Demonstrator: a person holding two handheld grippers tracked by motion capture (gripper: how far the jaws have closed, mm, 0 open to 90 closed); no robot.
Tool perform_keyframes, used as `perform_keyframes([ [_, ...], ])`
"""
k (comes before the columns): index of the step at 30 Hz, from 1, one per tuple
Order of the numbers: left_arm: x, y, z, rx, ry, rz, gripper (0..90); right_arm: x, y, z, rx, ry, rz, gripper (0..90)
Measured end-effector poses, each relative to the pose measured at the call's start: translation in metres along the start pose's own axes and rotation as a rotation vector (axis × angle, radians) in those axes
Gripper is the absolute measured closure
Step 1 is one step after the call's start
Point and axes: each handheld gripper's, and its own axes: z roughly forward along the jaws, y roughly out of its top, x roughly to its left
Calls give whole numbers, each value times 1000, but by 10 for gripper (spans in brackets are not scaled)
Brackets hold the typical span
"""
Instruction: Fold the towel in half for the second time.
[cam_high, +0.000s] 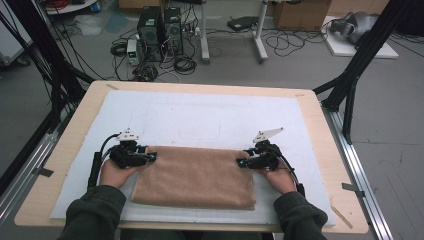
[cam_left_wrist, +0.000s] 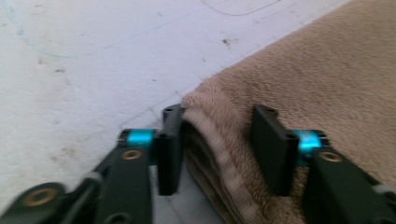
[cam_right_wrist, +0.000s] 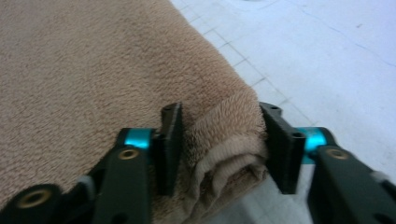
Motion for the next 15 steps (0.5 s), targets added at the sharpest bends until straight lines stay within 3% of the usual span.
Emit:
perform_keyframes([
  [2, -1, -1, 0, -7, -5, -8, 651, 2, 1, -1, 3, 1, -2, 613],
  [6, -7, 1, -1, -6, 22, 23, 714, 4, 2, -3, 3, -2, -17, 720],
  [9, -10, 2, -3, -4, 42, 38, 739, 4, 4, -4, 3, -13, -35, 747],
  [15, -13, 7, -7, -39, 56, 18, 761, 4, 9, -12, -19, -24, -37, 769],
])
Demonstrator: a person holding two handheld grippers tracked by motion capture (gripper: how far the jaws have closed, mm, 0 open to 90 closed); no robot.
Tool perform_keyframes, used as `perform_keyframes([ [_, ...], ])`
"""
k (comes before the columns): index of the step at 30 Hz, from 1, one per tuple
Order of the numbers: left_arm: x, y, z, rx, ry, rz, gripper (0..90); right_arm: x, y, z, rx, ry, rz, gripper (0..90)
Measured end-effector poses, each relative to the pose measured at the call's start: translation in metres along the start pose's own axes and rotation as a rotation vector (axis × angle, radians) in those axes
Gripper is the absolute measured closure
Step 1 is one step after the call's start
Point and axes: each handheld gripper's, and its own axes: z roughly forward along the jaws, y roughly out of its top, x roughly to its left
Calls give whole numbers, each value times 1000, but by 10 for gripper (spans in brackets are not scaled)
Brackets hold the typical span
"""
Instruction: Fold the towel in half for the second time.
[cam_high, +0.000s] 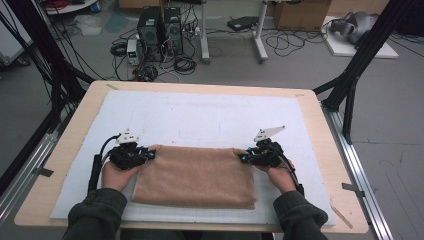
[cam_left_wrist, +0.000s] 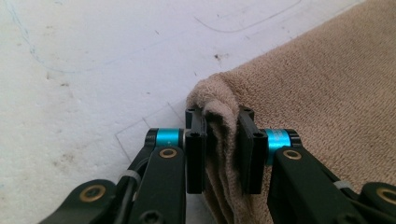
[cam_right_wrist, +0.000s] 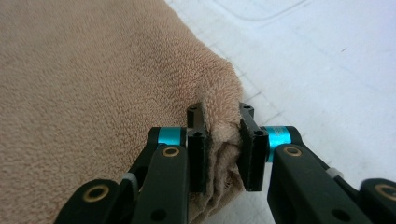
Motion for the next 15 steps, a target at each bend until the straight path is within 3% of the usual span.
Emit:
perform_keyframes([
  [15, -1, 17, -8, -62, 25, 3, 767, -6, 24, -9, 11, -49, -48, 774],
])
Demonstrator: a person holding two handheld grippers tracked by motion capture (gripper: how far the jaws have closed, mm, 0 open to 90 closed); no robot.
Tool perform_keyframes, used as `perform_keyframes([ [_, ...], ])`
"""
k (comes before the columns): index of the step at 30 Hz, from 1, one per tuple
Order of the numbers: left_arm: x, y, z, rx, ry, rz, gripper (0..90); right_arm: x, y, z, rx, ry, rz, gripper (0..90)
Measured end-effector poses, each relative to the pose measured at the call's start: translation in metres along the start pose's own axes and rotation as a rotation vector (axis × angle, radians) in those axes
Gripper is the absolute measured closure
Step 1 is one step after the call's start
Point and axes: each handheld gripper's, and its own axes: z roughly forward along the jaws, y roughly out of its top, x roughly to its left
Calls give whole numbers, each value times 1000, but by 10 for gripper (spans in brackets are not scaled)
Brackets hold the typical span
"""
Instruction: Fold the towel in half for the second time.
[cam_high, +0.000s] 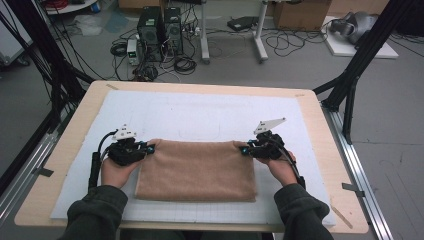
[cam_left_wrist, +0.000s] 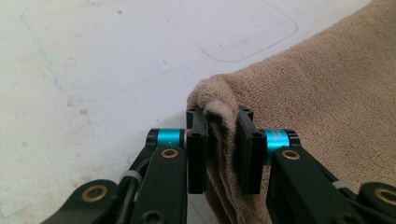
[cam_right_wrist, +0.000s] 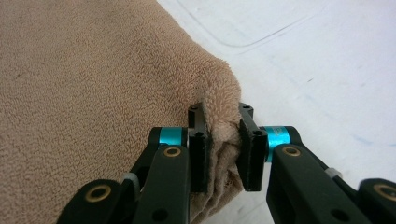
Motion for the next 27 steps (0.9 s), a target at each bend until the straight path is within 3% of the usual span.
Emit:
perform_keyframes([
  [6, 3, 25, 4, -17, 28, 17, 767, -12, 16, -6, -15, -48, -3, 775],
  [17, 16, 62, 18, -45, 68, 12, 769, -37, 43, -16, -66, -101, 31, 777],
  [24, 30, 92, 31, -51, 122, 21, 768, -55, 70, -18, -76, -152, 8, 778],
  [26, 35, 101, 37, -51, 146, -5, 742, -62, 76, -17, -93, -170, 6, 738],
  [27, 37, 103, 39, -44, 180, -20, 669, -68, 79, -15, -106, -199, 15, 659],
])
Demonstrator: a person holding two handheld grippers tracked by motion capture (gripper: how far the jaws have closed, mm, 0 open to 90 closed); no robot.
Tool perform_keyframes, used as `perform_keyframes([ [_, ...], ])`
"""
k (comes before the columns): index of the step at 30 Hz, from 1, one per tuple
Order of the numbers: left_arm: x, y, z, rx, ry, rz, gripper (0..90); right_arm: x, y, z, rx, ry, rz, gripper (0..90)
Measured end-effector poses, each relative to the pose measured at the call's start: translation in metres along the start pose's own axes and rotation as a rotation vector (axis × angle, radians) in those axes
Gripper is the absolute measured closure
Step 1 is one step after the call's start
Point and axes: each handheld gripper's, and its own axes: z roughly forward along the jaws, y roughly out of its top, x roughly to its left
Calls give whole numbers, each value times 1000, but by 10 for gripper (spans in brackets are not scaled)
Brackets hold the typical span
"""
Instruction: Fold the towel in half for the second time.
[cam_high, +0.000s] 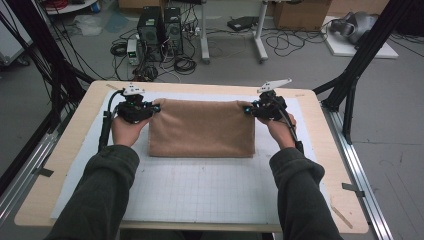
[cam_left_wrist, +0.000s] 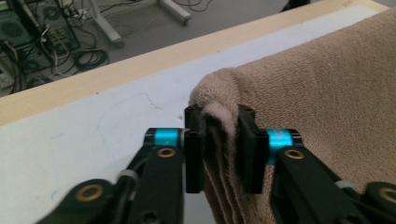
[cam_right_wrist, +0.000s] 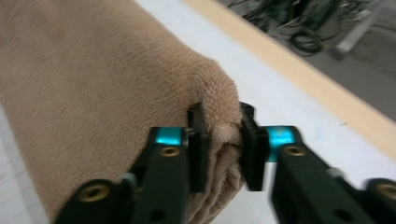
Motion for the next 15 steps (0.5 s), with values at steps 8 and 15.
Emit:
perform_keyframes([
  [8, -1, -20, -2, 49, -24, 7, 515, -5, -19, 21, 51, 78, 137, 454],
  [15, -16, -51, -20, 73, -74, 60, 564, 17, -24, 12, 82, 111, 109, 483],
])
